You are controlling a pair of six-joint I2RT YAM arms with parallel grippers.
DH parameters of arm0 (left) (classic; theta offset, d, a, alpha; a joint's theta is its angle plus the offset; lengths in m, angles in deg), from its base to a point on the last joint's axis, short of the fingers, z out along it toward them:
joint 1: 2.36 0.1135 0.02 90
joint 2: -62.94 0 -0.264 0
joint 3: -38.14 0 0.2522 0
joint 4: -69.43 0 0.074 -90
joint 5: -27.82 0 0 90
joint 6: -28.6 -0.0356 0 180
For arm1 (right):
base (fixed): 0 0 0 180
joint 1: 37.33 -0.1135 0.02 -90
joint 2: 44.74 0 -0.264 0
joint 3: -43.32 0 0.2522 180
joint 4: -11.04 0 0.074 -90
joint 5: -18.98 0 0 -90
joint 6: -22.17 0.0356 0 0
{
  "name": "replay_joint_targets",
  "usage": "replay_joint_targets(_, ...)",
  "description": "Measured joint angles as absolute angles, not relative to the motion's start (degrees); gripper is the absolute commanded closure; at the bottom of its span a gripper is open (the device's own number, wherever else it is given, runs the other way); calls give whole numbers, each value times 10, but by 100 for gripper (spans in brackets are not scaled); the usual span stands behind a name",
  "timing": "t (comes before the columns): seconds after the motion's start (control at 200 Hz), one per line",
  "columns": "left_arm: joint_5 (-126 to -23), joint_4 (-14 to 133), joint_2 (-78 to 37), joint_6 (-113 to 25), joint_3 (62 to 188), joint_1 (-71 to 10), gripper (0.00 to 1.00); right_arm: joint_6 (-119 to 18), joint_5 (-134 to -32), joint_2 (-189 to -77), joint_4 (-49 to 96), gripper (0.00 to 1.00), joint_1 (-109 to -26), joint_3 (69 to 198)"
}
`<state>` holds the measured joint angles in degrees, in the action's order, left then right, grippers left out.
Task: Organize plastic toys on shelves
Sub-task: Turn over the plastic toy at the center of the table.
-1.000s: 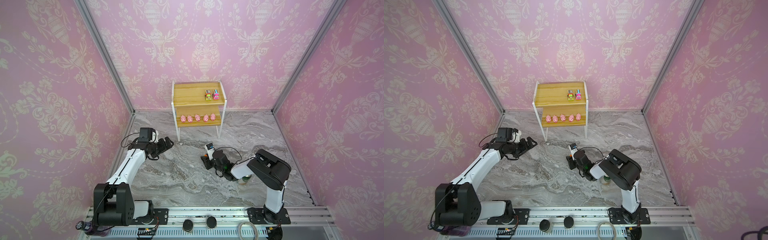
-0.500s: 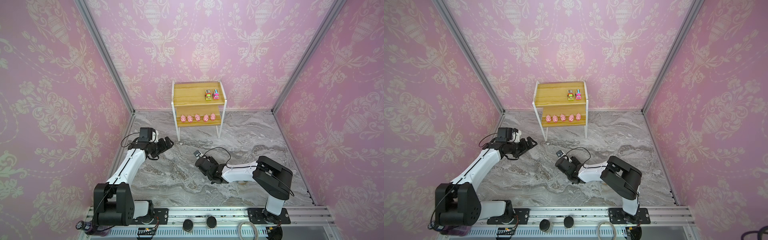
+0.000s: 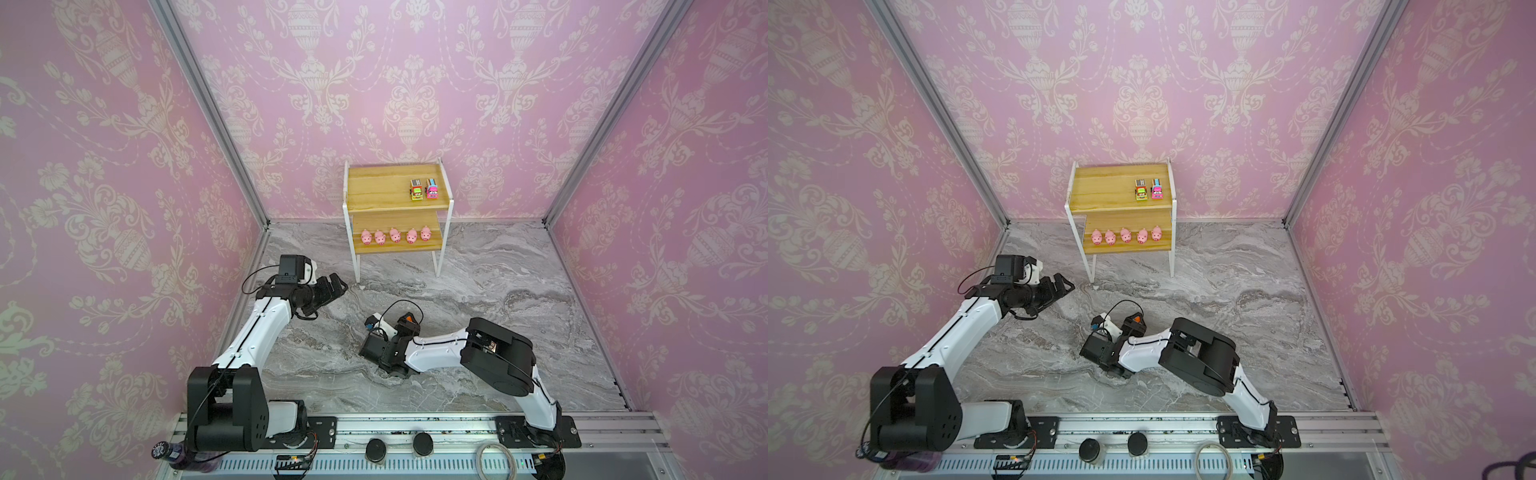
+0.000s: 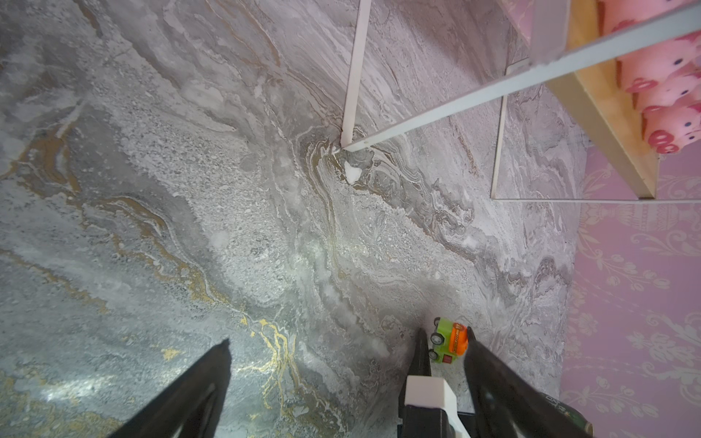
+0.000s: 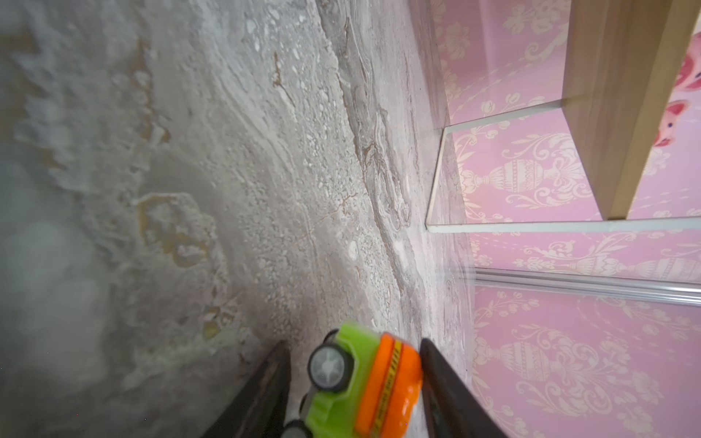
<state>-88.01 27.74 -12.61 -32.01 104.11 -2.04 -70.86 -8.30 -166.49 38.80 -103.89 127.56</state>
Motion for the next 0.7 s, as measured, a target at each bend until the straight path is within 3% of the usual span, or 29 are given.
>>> replay_joint_targets(0.24,-880,277,-126,-320,1041,-20,2,-750,-121,-1647,369,24,-1043,1279)
replay_joint_targets(0.7,-880,277,-126,-320,1041,-20,2,-746,-435,-1524,301,24,-993,1212)
